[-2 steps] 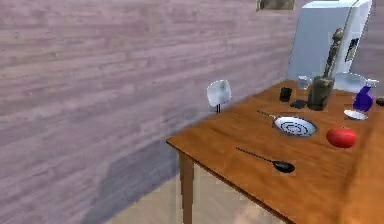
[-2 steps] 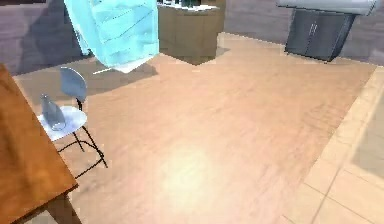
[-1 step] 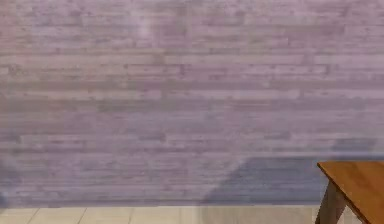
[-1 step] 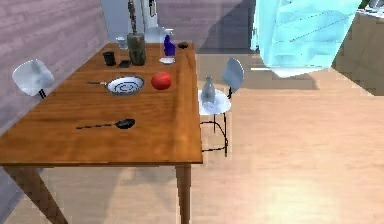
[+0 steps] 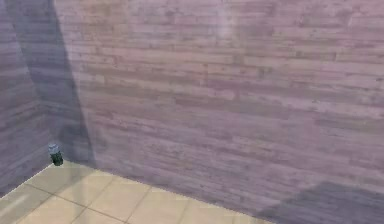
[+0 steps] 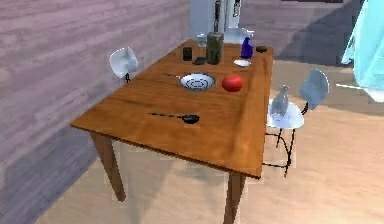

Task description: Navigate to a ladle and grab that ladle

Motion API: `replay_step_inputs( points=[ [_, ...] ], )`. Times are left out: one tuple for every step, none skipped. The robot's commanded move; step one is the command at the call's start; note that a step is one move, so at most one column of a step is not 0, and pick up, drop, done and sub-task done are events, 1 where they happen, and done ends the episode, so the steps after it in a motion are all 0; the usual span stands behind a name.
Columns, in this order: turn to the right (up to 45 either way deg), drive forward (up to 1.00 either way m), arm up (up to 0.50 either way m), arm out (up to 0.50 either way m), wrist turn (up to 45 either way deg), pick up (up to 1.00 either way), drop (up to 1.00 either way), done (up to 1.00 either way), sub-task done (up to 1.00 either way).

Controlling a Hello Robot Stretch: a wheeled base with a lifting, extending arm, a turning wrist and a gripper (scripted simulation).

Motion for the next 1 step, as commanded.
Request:
replay_step_inputs(
  points=[
    [-3.0, 0.00, 0.00, 0.00, 0.0, 0.00, 0.00, 0.00, 0.00]
  ],
)
